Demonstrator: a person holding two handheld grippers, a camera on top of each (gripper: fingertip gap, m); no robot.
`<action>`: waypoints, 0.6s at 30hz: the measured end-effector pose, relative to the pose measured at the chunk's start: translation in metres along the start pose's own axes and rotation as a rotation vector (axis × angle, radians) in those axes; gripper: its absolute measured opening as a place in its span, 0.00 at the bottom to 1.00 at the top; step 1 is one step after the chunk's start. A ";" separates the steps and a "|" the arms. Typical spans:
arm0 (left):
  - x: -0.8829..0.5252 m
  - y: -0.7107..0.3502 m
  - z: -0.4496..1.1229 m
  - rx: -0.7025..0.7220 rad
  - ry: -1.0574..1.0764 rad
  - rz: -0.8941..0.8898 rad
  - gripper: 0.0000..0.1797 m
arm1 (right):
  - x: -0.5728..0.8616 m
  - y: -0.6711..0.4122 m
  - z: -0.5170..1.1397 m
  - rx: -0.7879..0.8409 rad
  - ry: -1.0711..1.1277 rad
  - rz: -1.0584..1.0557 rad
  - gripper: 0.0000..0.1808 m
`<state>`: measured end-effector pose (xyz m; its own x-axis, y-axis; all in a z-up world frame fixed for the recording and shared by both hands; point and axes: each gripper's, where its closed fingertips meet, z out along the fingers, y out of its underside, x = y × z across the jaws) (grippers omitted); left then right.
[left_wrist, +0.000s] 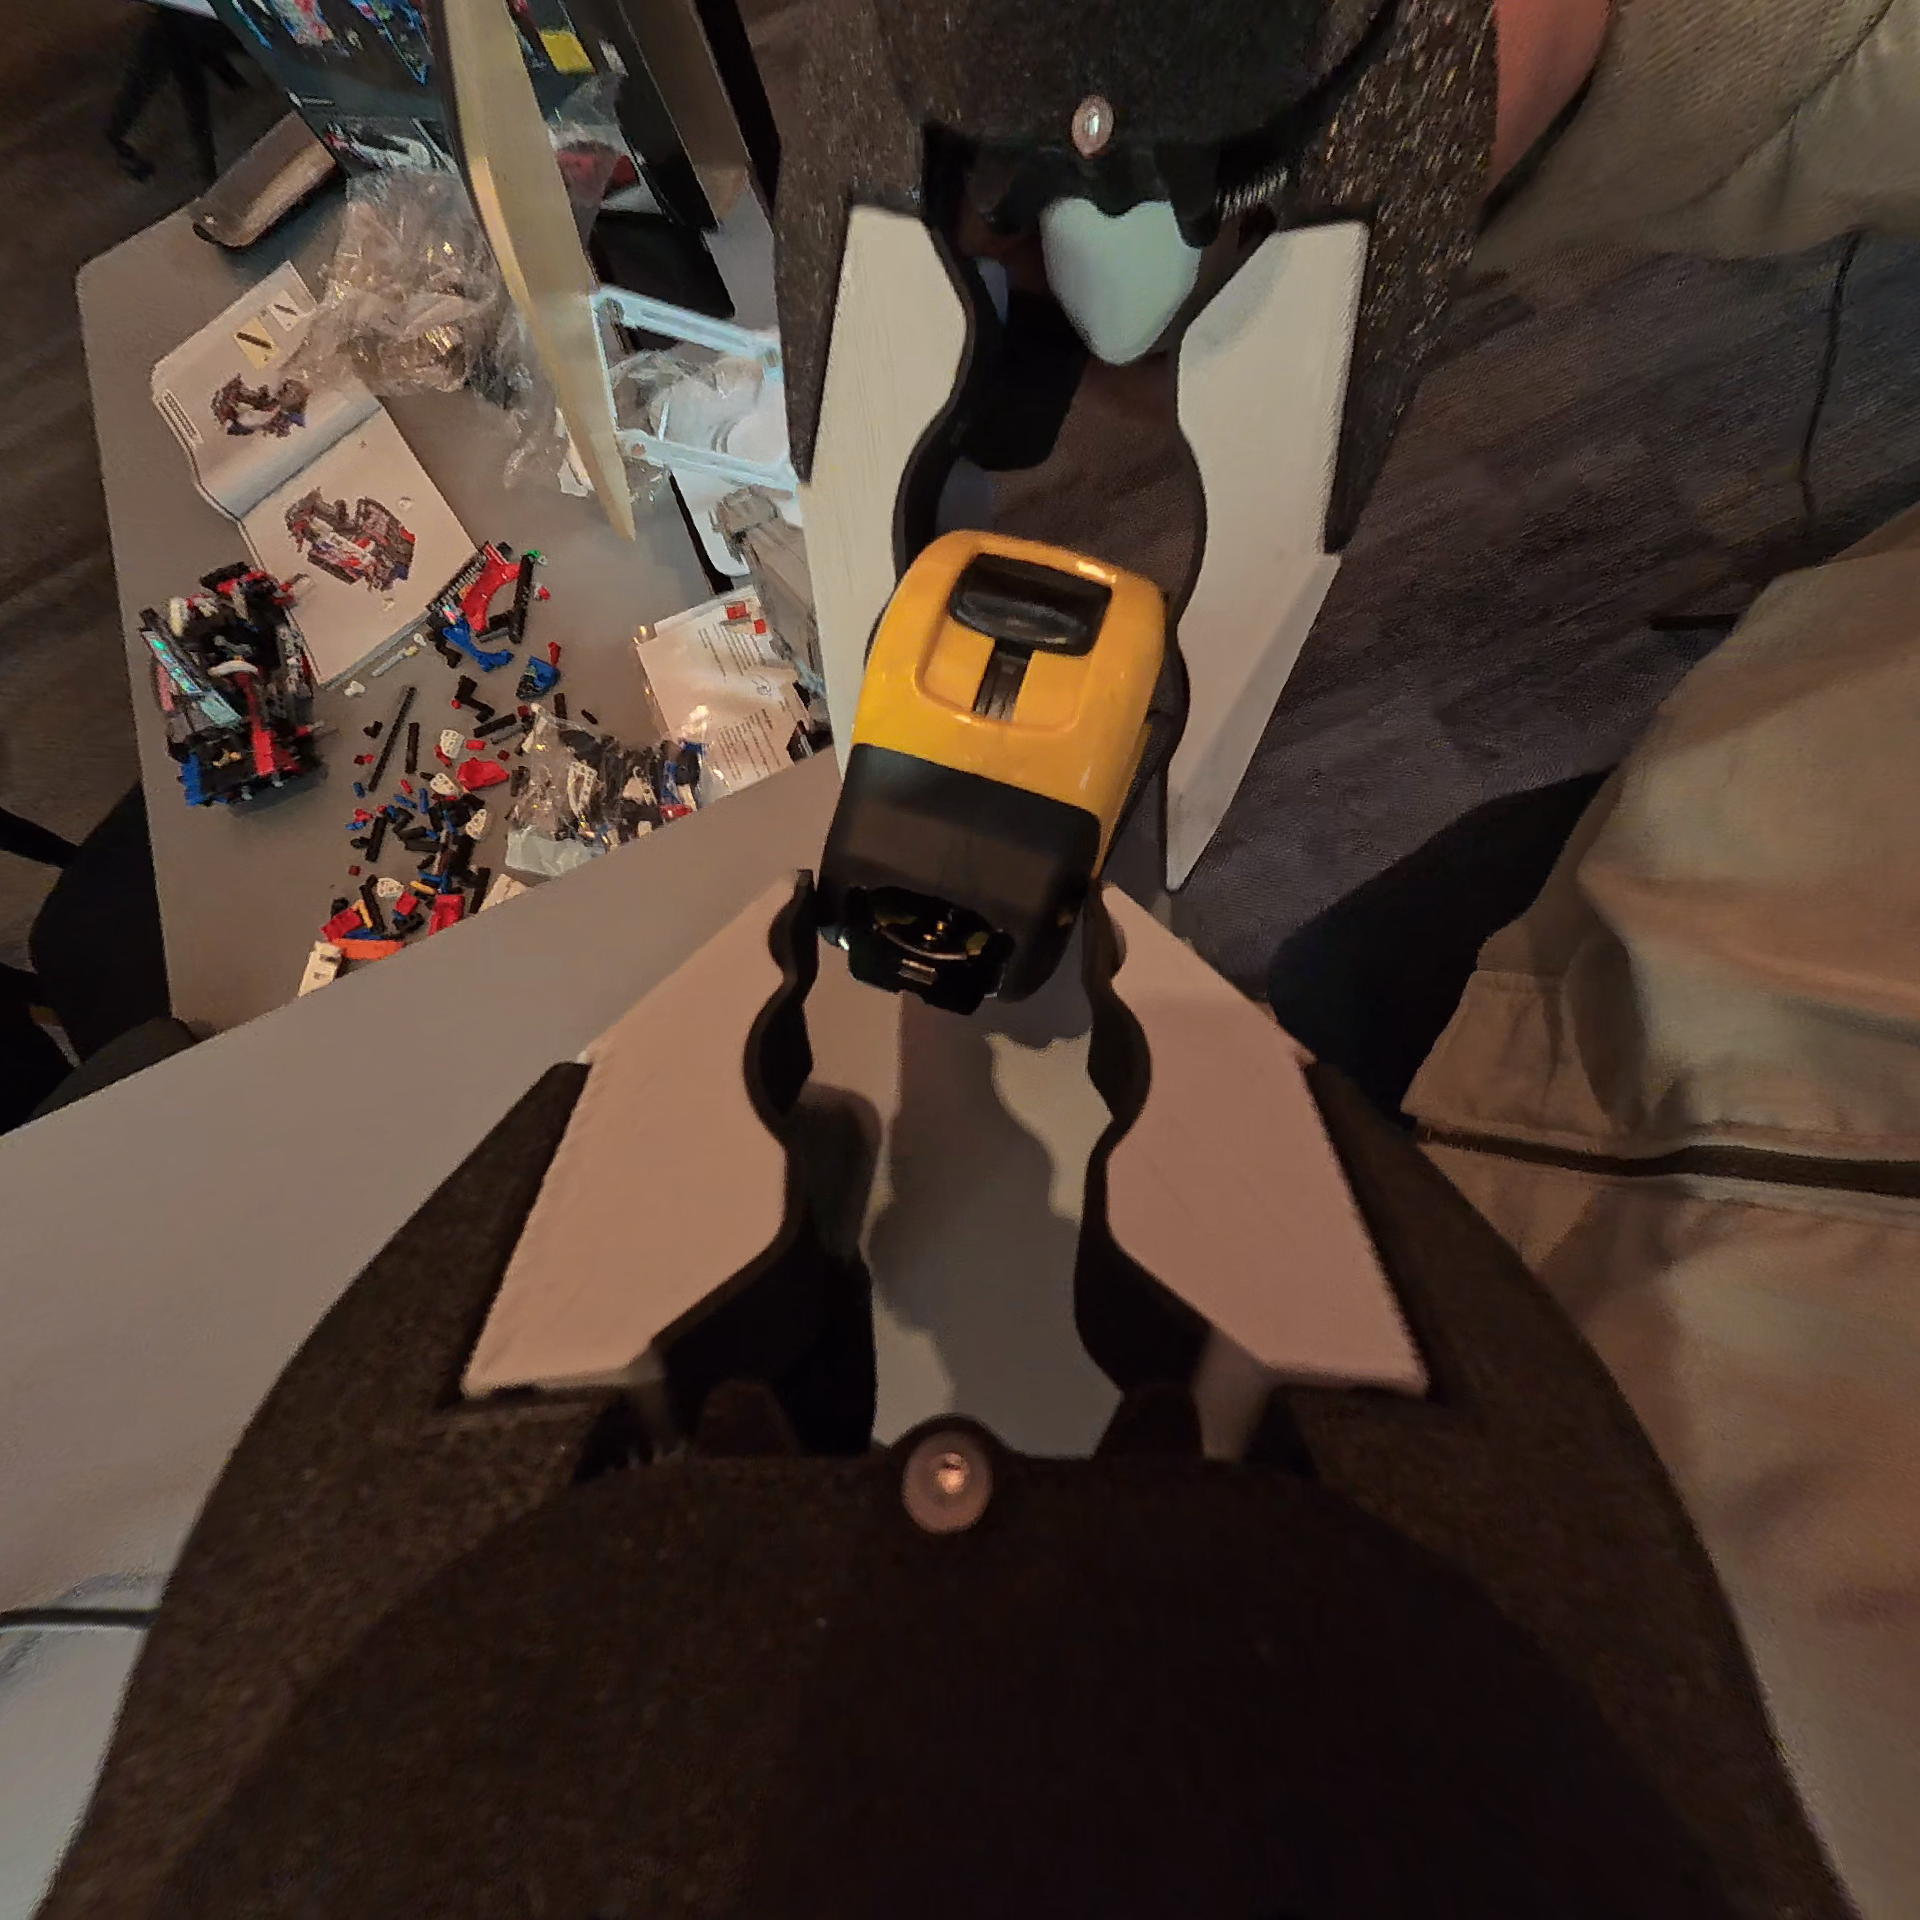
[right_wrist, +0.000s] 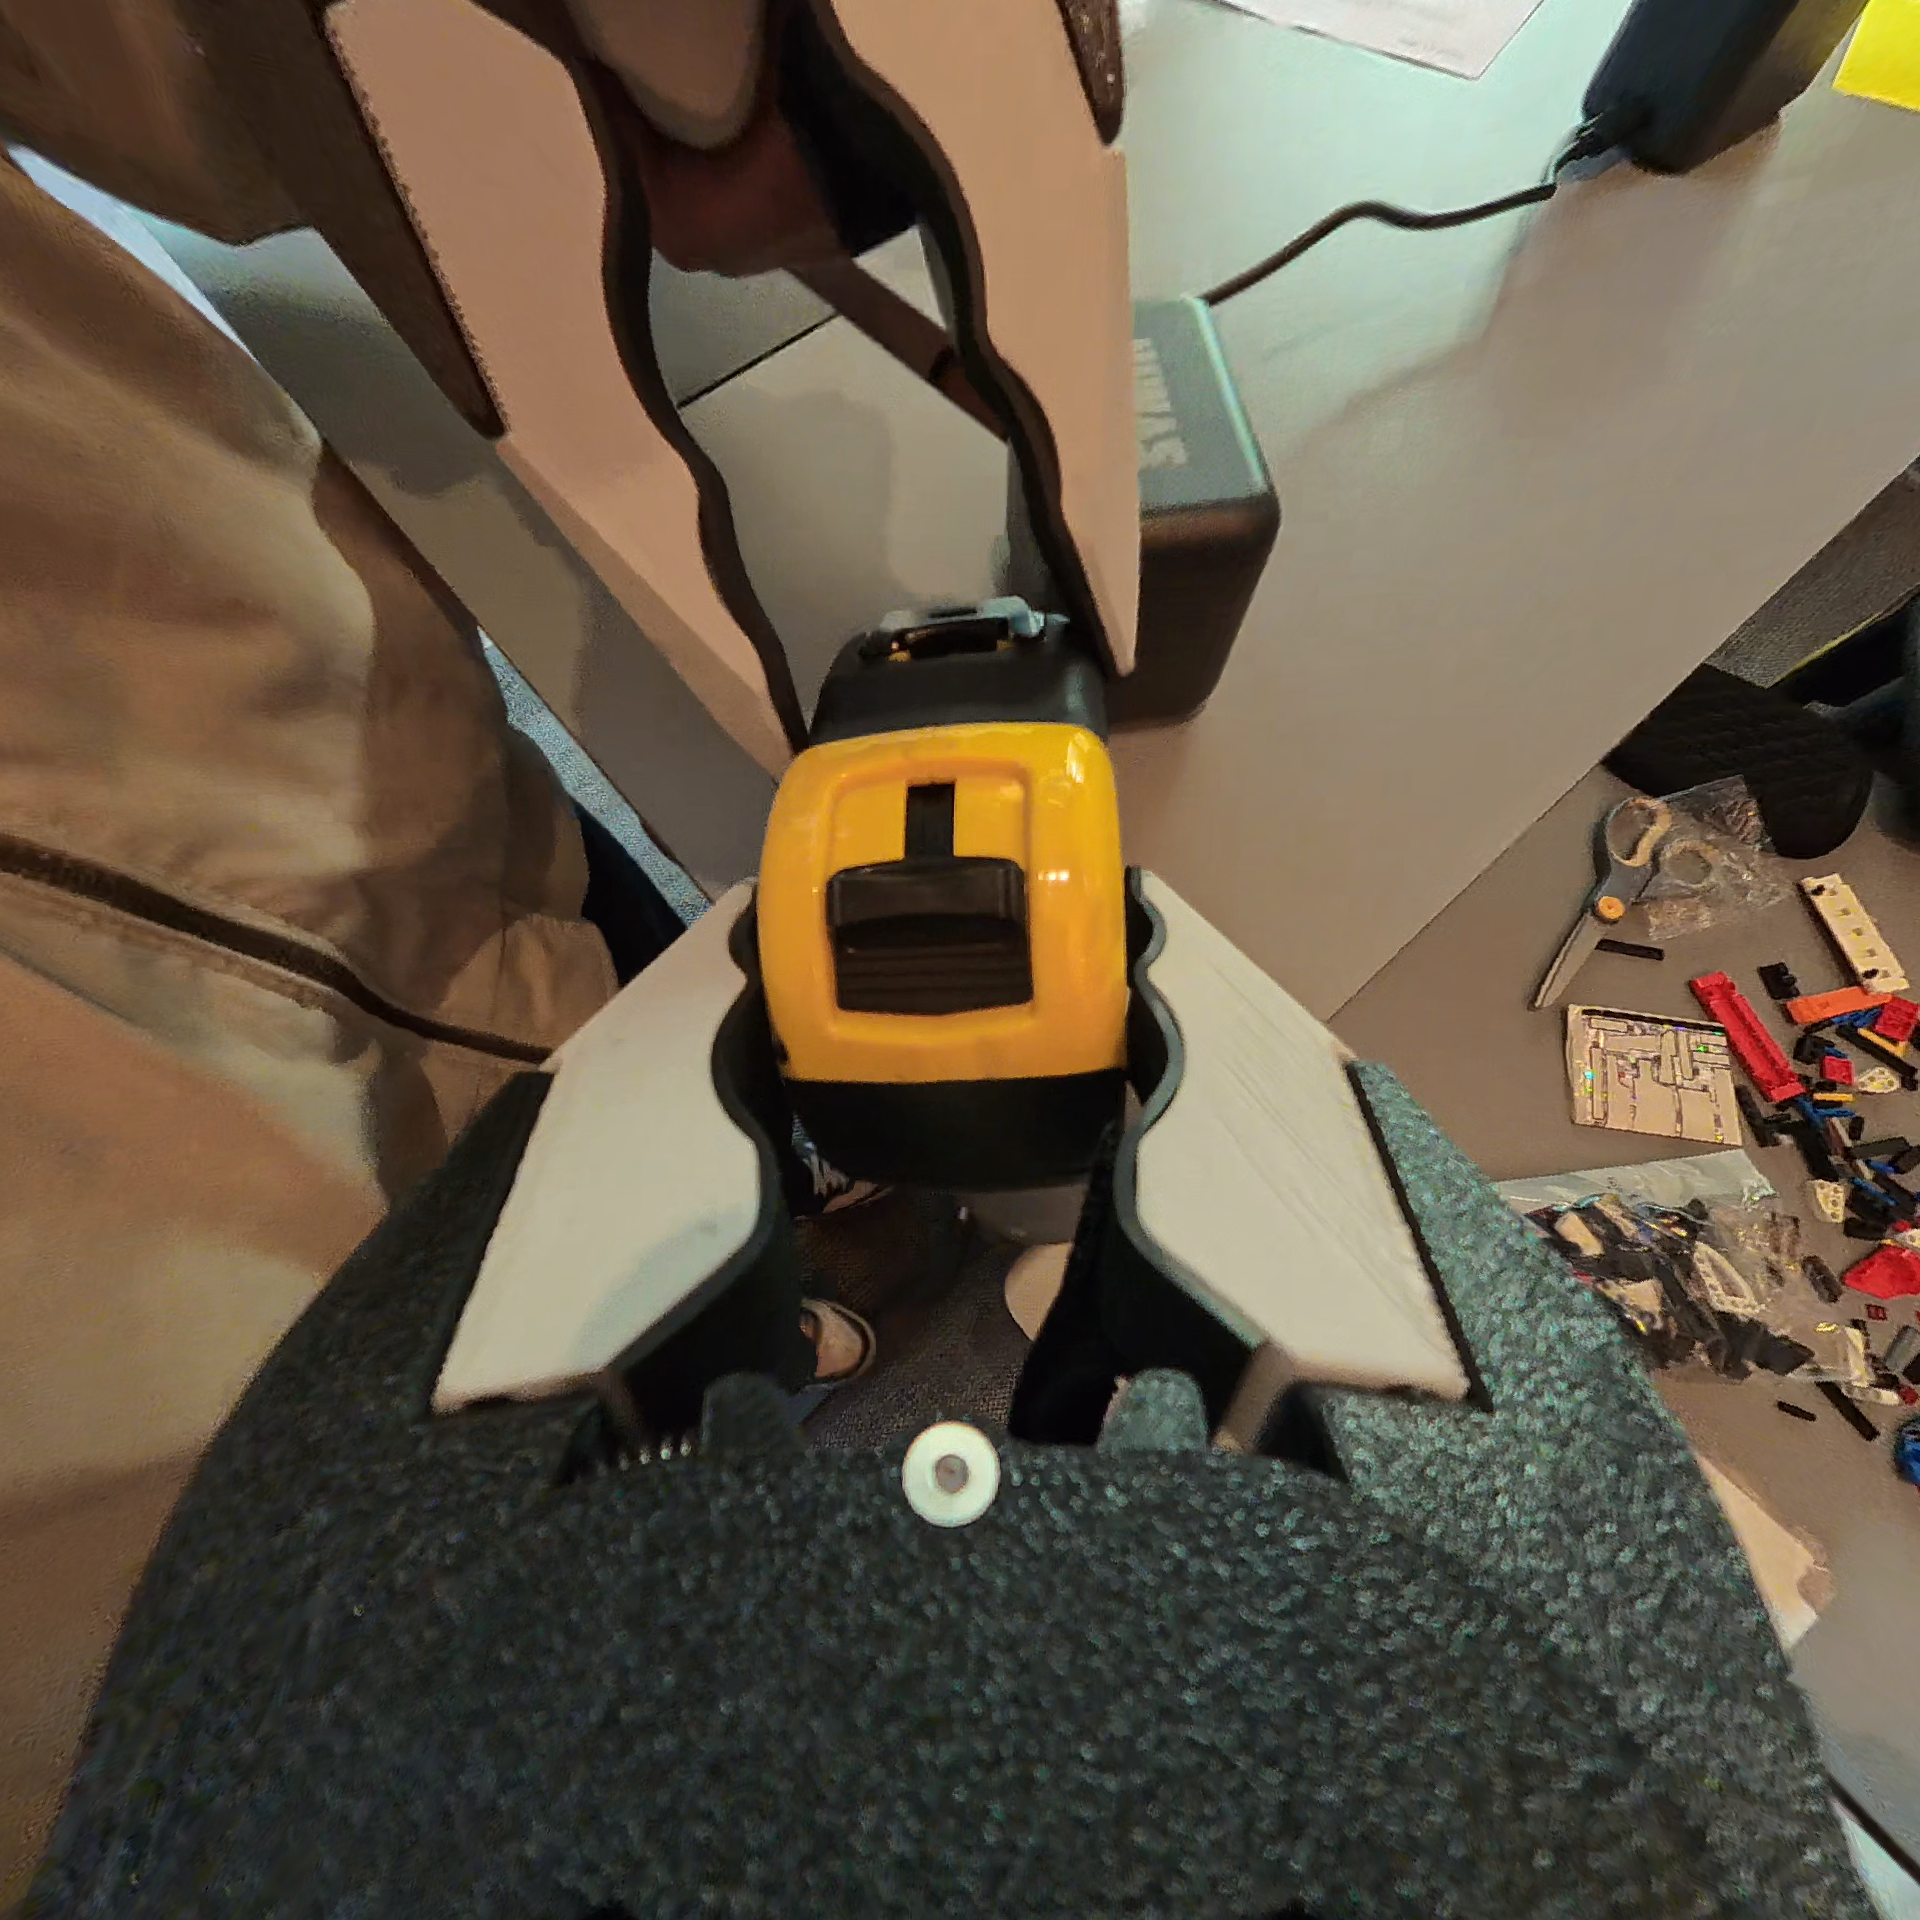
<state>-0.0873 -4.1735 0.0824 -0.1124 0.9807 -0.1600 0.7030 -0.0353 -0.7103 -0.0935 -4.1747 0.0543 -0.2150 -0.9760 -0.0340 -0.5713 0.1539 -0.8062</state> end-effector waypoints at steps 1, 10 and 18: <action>0.002 -0.003 0.001 0.018 -0.007 -0.023 0.28 | -0.001 0.003 -0.002 0.014 -0.010 0.011 0.37; -0.006 -0.002 -0.030 0.356 0.181 -0.985 0.21 | -0.002 0.010 -0.004 -0.032 -0.062 -0.067 0.36; -0.004 0.002 -0.010 0.454 0.317 -1.281 0.09 | -0.004 0.008 -0.004 -0.023 -0.080 -0.183 0.36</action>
<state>-0.0783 -4.1754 0.0882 -0.2916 0.3766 0.8793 -0.0605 0.9101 -0.4099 -0.1004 -4.1688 0.0502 -0.0429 -0.9970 0.0646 -0.6129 -0.0248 -0.7898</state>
